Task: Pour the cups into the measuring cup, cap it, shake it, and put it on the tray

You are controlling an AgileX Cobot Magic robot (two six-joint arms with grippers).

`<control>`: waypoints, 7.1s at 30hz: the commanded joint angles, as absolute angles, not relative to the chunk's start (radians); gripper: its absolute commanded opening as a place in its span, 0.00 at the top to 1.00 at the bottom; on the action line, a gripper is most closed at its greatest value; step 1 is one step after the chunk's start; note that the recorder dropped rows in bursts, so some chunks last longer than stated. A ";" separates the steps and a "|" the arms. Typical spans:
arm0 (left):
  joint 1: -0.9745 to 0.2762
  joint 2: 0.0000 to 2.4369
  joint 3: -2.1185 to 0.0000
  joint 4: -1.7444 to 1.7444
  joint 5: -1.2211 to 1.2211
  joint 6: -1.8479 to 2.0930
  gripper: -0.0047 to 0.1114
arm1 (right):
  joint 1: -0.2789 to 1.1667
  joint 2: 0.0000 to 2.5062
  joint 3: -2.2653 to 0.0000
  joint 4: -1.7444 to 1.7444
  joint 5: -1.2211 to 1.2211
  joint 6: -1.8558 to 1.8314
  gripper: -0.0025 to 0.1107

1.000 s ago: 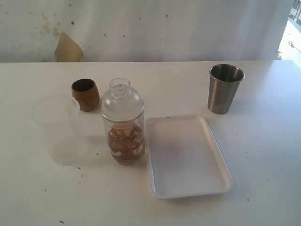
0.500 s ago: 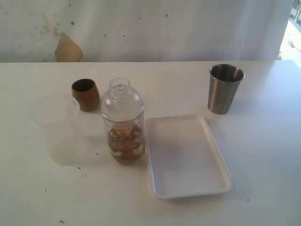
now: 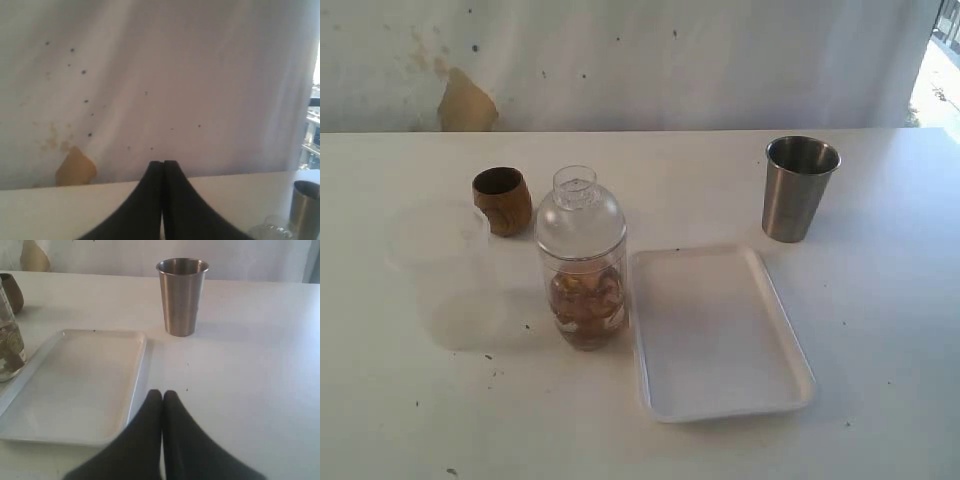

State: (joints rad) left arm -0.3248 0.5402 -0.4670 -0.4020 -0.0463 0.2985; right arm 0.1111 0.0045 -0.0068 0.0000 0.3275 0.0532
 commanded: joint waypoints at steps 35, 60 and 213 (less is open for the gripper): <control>0.098 0.000 0.000 -0.036 0.202 0.045 0.96 | 0.107 0.000 0.000 0.000 0.318 0.058 0.98; 0.098 0.000 0.000 -0.036 0.202 0.049 0.96 | 0.107 0.000 0.000 -0.020 0.287 0.055 0.98; 0.098 0.000 0.000 -0.036 0.202 0.049 0.96 | 0.409 2.191 -0.964 -0.747 -1.084 0.494 0.05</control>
